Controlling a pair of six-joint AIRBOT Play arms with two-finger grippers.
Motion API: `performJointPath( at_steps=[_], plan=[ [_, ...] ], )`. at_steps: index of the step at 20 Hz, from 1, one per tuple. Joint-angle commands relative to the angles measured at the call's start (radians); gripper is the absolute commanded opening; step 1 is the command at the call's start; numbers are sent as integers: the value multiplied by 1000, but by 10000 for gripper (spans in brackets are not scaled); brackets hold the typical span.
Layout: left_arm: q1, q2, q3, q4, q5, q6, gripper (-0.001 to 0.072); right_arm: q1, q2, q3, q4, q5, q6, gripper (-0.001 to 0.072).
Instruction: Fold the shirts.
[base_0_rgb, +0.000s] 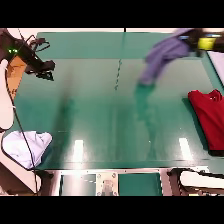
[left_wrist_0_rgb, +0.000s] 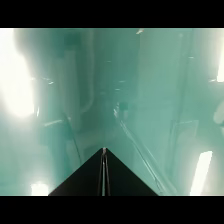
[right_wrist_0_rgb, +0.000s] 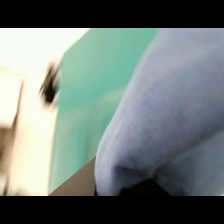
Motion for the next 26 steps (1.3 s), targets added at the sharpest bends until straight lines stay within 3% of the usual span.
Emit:
performJointPath(
  at_steps=[1, 3, 10, 13, 19, 24, 25, 26],
  plan=[
    [1, 0, 1, -23, 1, -2, 18, -307, 29, 13, -44, 35, 31, 18],
    [1, 0, 1, -23, 8, -3, 18, -414, 11, 12, -72, 3, -13, 18],
    [1, 0, 1, -28, -2, -8, 18, -613, -17, 8, -134, 18, -19, 18],
    [1, 0, 1, -55, -28, -8, 18, -677, 9, 8, -208, 108, 19, 17],
    [1, 0, 1, -80, -28, -8, 18, -701, 118, -113, -640, 371, 184, 18],
    [-2, 0, 1, -140, -34, -8, 18, -702, 165, -380, -945, 400, 232, 23],
    [-7, 0, 1, -140, -36, -8, 18, -705, 163, -425, -980, 401, 232, 175],
    [-15, 0, 1, -140, -38, -8, 18, -709, 162, -467, -1002, 402, 231, 533]
  ],
)
